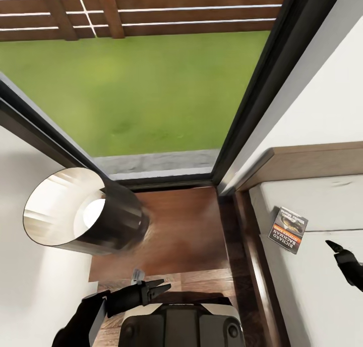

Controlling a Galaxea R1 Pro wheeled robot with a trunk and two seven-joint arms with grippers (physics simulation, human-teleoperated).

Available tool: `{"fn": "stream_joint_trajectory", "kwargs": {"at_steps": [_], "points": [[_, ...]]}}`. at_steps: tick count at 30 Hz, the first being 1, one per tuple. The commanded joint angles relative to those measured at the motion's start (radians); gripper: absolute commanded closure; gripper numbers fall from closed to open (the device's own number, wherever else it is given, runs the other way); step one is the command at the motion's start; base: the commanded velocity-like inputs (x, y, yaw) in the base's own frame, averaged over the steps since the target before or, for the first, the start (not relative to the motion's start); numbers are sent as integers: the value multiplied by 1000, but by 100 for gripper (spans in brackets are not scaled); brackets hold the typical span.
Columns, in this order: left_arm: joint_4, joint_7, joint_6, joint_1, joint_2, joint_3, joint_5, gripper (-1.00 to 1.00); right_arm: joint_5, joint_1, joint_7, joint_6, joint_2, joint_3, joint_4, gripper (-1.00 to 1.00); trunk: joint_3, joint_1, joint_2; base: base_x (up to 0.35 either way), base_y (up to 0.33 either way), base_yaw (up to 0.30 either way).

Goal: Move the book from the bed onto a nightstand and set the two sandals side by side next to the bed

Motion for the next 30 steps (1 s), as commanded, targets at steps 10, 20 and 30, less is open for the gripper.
{"fn": "stream_joint_trajectory", "kwargs": {"at_steps": [10, 20, 30], "points": [[132, 48, -78, 0, 2, 4, -7, -100, 116, 110, 5, 8, -9, -2, -5, -100, -1, 1, -1, 0, 0, 0], [192, 53, -129, 2, 3, 3, -8, -100, 251, 158, 111, 63, -6, -2, 7, -100, -1, 1, -1, 0, 0, 0], [195, 53, -132, 8, 4, 3, -25, -100, 260, 225, 215, 76, 1, -1, 8, -100, -1, 1, -1, 0, 0, 0]]}}
